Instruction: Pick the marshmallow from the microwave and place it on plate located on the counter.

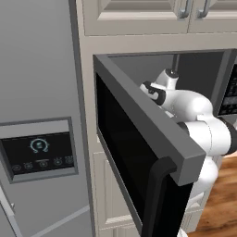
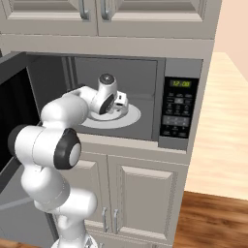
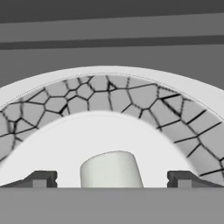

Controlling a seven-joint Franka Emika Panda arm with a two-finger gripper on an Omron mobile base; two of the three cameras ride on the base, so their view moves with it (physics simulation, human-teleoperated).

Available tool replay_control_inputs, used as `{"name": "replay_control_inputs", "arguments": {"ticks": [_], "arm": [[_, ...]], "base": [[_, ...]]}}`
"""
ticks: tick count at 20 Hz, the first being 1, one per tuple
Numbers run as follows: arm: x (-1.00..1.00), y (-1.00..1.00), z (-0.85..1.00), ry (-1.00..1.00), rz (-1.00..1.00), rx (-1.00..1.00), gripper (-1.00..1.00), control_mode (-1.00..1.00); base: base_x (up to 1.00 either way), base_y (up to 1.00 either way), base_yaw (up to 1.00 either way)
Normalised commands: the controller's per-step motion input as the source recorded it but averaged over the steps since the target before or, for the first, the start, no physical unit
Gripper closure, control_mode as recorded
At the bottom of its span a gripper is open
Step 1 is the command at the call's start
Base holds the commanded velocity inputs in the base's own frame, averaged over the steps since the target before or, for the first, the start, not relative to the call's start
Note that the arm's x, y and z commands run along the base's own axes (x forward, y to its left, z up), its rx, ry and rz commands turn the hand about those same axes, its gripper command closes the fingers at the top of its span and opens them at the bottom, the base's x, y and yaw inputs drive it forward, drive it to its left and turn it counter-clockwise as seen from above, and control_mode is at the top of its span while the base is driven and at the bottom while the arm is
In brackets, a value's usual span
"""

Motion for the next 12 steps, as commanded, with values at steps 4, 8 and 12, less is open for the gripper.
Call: {"name": "replay_control_inputs", "arguments": {"ticks": [4,8,12], "arm": [[0.00,0.00,-0.30,0.00,0.00,0.00,1.00,-1.00],[0.00,0.00,-0.02,0.00,0.00,0.00,1.00,-1.00],[0.00,0.00,-0.01,0.00,0.00,0.00,1.00,-1.00]], "base": [[0.00,0.00,0.00],[0.00,0.00,0.00],[0.00,0.00,0.00]]}}
